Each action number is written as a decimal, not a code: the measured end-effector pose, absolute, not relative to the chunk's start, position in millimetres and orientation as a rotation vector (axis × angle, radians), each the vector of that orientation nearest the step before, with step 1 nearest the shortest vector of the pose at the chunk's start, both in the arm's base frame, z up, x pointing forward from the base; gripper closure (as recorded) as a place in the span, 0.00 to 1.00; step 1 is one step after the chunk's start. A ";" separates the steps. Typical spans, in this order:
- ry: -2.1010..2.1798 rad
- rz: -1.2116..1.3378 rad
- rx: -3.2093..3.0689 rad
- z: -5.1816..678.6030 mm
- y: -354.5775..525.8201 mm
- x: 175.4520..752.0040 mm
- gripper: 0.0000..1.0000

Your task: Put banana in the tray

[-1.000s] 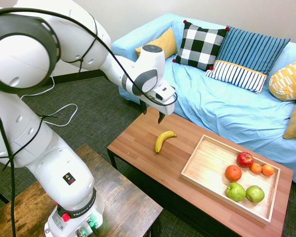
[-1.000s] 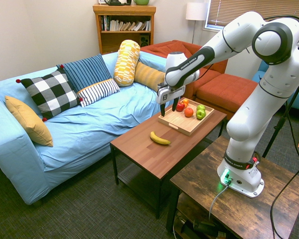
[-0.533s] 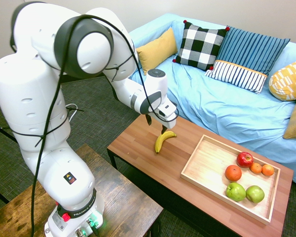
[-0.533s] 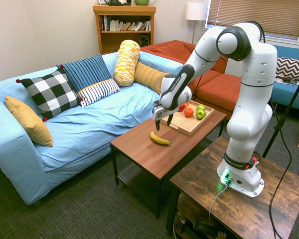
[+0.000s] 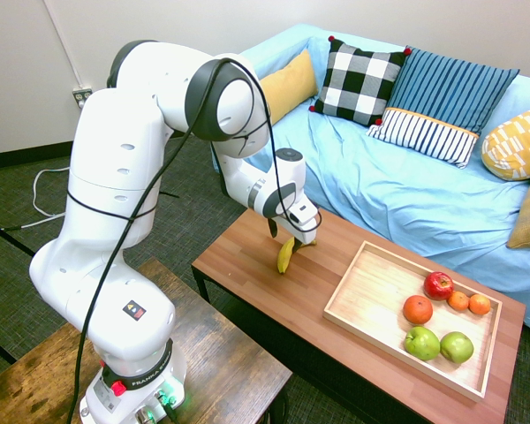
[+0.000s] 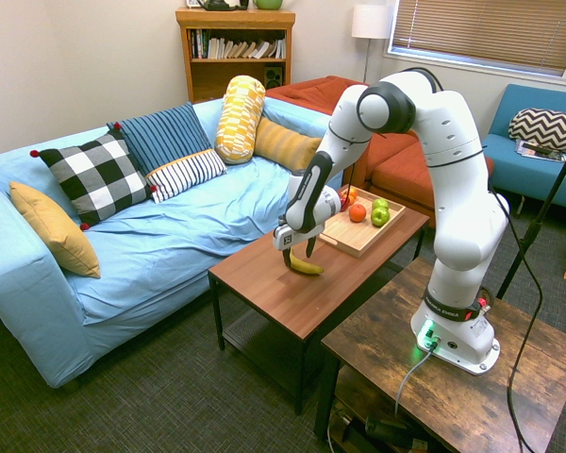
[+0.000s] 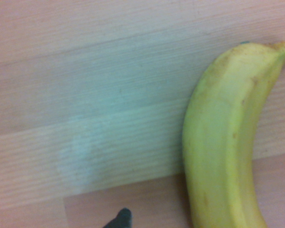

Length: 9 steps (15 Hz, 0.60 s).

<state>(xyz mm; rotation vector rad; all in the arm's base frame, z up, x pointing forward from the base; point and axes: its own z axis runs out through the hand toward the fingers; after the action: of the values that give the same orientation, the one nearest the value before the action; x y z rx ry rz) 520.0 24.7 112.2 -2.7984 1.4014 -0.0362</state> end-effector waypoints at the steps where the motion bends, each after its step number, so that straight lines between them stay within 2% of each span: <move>1: 1.404 -0.039 -2.796 107.8 24.5 525.2 1.00; 9: 1.427 -0.059 -2.766 86.6 17.3 575.0 1.00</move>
<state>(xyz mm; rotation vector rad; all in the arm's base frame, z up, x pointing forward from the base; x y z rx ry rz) 575.0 17.3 86.6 -2.7660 1.4270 -0.0593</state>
